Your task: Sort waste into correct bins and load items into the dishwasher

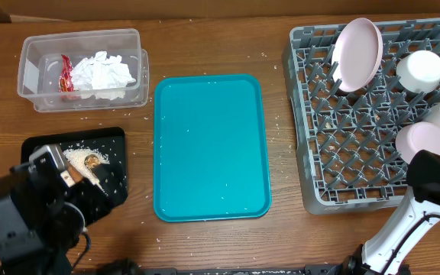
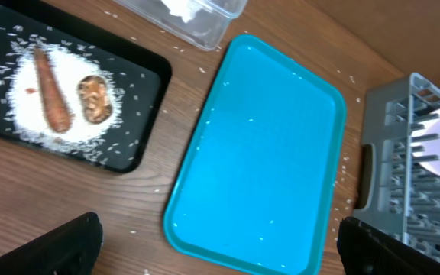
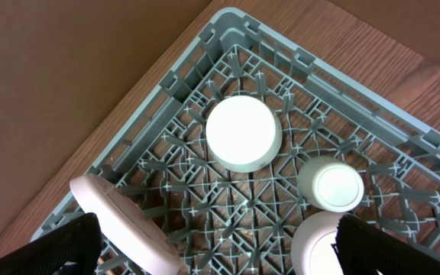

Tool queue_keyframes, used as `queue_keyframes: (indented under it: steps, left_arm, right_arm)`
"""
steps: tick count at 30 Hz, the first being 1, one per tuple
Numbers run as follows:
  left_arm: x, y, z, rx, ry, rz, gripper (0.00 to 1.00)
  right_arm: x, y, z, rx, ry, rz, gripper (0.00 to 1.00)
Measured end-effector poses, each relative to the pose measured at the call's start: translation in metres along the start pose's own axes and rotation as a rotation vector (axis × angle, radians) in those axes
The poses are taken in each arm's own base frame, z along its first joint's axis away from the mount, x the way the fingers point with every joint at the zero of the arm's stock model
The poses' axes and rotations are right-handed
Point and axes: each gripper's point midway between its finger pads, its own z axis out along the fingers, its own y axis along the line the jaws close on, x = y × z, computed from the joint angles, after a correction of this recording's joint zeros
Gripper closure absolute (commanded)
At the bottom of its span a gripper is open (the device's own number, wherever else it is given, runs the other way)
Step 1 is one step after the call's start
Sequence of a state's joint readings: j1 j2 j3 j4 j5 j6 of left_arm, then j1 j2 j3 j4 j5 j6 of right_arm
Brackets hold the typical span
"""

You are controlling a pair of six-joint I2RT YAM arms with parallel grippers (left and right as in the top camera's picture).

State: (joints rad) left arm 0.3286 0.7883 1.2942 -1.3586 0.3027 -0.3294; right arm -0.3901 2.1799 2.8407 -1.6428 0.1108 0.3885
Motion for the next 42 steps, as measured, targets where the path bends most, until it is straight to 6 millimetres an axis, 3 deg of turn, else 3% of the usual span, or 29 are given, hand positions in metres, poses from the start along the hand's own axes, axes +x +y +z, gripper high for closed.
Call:
queue_keyframes:
  steps: [12,16,20,25,29,35,38,42]
  left_arm:
    - [0.012,0.013,-0.003,-0.054,-0.008,-0.003,0.0]
    - [0.029,0.021,-0.003,-0.089,0.062,-0.024,0.0]
    - [0.029,0.023,0.003,-0.089,0.064,-0.019,0.0]
    - [0.006,0.013,0.042,-0.001,-0.024,0.179,0.0]
    - [-0.001,-0.018,0.092,0.149,-0.132,0.487,0.0]
    - [0.034,-0.039,0.148,0.29,-0.228,0.763,0.0]
    - [0.052,-0.03,0.163,0.31,-0.284,0.814,0.0]
    - [0.063,-0.023,0.168,0.324,-0.367,0.843,0.0]
  right_arm:
    - [0.0,0.0,0.0,0.0,0.001,0.0,0.0]
    - [0.0,0.0,0.0,0.0,0.0,0.0,0.0]
    - [0.0,0.0,0.0,0.001,0.001,0.0,0.0]
    - [0.0,0.0,0.0,0.001,0.0,0.001,0.0]
    - [0.0,0.0,0.0,-0.001,0.0,0.0,0.0]
    - [0.0,0.0,0.0,0.0,0.0,0.0,0.0]
    - [0.0,0.0,0.0,-0.001,0.001,0.0,0.0]
    - [0.0,0.0,0.0,-0.001,0.001,0.0,0.0]
